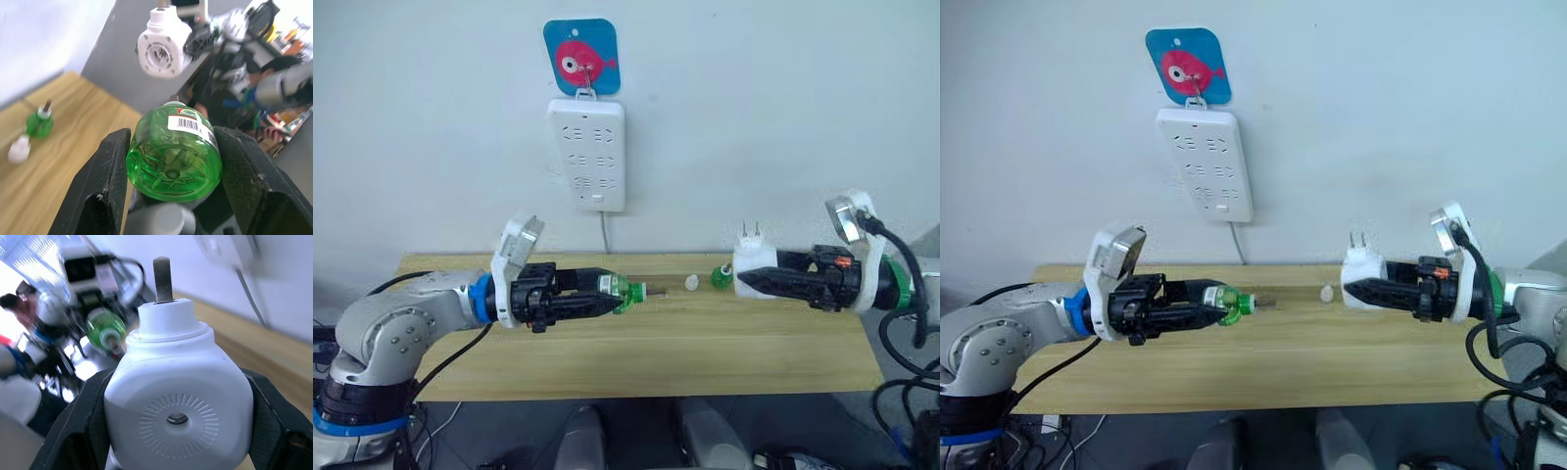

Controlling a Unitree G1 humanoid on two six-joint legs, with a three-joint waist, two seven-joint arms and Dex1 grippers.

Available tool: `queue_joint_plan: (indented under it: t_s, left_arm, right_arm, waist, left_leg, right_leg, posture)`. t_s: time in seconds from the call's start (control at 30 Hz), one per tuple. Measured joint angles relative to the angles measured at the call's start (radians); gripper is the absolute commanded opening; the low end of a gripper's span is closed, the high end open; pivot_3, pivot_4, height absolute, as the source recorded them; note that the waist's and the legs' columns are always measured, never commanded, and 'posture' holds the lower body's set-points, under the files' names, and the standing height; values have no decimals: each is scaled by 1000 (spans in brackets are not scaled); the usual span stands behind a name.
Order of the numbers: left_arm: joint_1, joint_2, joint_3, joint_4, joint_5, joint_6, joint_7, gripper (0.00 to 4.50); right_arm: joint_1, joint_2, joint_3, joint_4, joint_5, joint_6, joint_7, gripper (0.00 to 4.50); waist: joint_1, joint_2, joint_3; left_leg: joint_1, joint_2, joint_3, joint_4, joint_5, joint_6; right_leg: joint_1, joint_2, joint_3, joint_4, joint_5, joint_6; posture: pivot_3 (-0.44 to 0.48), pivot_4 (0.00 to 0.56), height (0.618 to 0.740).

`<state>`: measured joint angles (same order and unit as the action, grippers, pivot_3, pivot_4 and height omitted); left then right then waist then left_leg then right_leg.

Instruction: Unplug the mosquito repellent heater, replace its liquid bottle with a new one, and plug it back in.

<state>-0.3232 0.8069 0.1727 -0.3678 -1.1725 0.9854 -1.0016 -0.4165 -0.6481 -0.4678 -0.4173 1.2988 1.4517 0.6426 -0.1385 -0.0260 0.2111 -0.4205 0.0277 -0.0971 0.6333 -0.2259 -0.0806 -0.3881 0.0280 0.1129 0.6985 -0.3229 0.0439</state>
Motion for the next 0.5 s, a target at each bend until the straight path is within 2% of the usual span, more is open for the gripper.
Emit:
queue_joint_plan:
  t_s: [0.23, 0.5]
  left_arm:
    - [-21, -12, 8, -1, -44, 23, 32, 2341]
    - [-82, -12, -53, -7, 37, -7, -13, 2341]
  right_arm:
    - [43, 19, 99, -5, 314, -133, -319, 3043]
    - [66, -61, 237, -22, 511, -283, -476, 3043]
  waist:
    - [-5, 2, -24]
    - [-3, 3, -30]
  left_leg:
    - [0, 0, 0, 1, 0, 0]
    - [0, 0, 0, 11, 0, 0]
  right_leg:
    - [0, 1, 1, 2, 0, 0]
    - [1, 3, 2, 9, -1, 1]
  posture:
    - [-128, 67, 724]
    - [-129, 67, 724]
